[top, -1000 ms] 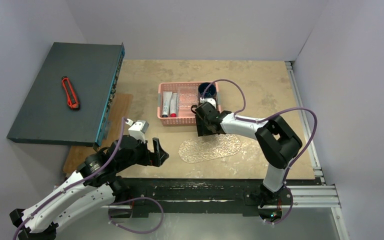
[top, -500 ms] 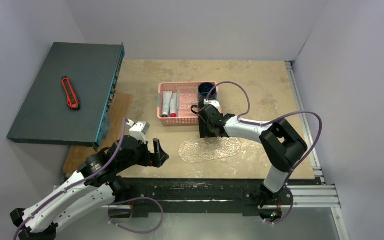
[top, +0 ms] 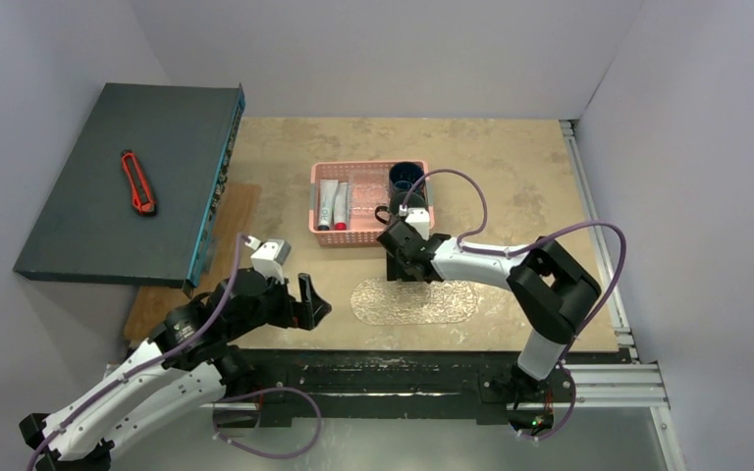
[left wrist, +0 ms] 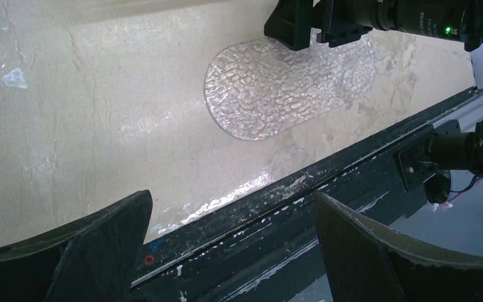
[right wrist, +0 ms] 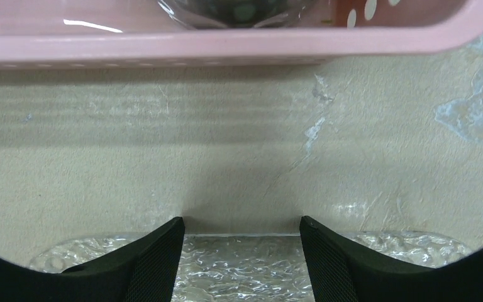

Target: Prepare toiletry sets of a toothbrush and toothpaste on the tray

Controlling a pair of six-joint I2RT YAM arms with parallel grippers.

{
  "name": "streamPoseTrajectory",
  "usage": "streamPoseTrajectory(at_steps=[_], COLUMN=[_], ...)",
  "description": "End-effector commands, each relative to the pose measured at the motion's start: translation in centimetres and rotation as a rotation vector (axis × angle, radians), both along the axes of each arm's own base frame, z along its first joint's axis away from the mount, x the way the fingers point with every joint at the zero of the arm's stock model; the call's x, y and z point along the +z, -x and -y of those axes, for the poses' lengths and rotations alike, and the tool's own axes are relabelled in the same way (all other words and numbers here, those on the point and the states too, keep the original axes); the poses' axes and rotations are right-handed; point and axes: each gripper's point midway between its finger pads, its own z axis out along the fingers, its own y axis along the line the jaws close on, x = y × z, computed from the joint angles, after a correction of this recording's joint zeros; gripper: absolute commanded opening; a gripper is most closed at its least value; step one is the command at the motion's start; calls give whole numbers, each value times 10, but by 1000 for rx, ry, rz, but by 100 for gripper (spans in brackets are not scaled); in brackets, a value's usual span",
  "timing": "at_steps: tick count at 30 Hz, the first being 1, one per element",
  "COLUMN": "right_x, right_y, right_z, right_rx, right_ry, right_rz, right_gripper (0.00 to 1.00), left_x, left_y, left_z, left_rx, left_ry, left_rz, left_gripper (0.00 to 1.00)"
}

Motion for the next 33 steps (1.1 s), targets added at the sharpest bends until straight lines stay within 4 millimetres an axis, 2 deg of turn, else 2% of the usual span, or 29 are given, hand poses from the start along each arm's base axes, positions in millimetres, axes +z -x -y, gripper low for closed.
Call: streamPoseTrajectory(at_steps=[1,11,17,26,33], right_x=[-22,-23,-16,34,82], right_y=[39,61,62,41,23], right_z=[18,6,-2,-15,-14], right_rx=[-52,-36,-21,-1,21], right_ry=[63,51,46,18,36], right_rz=[-125,-142,-128,-37,57], right_gripper=[70,70,70,71,72], left_x=[4,6,9,17,36], left_y=[0,2,3,3,1], left_z=[1,-4,-5,-5,-13], left_rx=[-4,1,1,-4,-1], left_ry=[20,27,36,25,-6], left_rz=[24,35,38,42,83], left_gripper=[100,100,100,100,100])
